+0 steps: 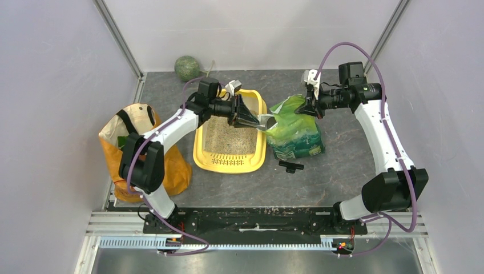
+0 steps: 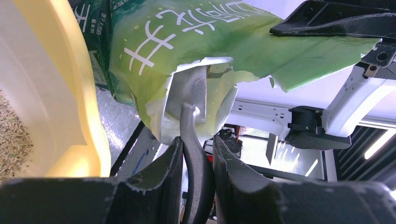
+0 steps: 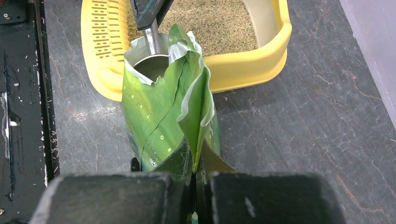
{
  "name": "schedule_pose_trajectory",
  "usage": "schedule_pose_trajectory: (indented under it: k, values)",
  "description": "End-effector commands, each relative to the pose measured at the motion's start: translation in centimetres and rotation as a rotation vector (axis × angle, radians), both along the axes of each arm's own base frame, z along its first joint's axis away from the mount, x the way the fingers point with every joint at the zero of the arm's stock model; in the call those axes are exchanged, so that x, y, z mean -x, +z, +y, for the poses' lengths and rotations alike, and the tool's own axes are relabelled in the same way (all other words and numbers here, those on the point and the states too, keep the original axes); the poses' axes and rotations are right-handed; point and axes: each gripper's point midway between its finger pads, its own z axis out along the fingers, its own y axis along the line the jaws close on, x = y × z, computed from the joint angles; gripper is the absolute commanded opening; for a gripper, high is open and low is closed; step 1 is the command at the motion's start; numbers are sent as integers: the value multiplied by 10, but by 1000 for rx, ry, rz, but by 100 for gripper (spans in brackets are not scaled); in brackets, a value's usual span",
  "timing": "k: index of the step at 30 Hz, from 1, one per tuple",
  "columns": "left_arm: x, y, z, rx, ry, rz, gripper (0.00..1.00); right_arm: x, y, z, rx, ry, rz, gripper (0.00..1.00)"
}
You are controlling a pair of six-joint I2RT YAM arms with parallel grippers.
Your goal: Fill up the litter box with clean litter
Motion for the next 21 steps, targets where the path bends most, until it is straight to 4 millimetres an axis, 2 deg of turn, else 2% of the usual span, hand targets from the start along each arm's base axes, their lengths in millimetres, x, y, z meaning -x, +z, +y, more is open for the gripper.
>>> schedule_pose_trajectory:
  k: [1, 21]
  values:
    - [16, 44, 11, 94, -49, -47, 2, -9, 56, 4, -51, 20, -214, 0]
    - [3, 55, 58, 96, 29, -39, 2, -11, 64, 3, -49, 10, -239, 0]
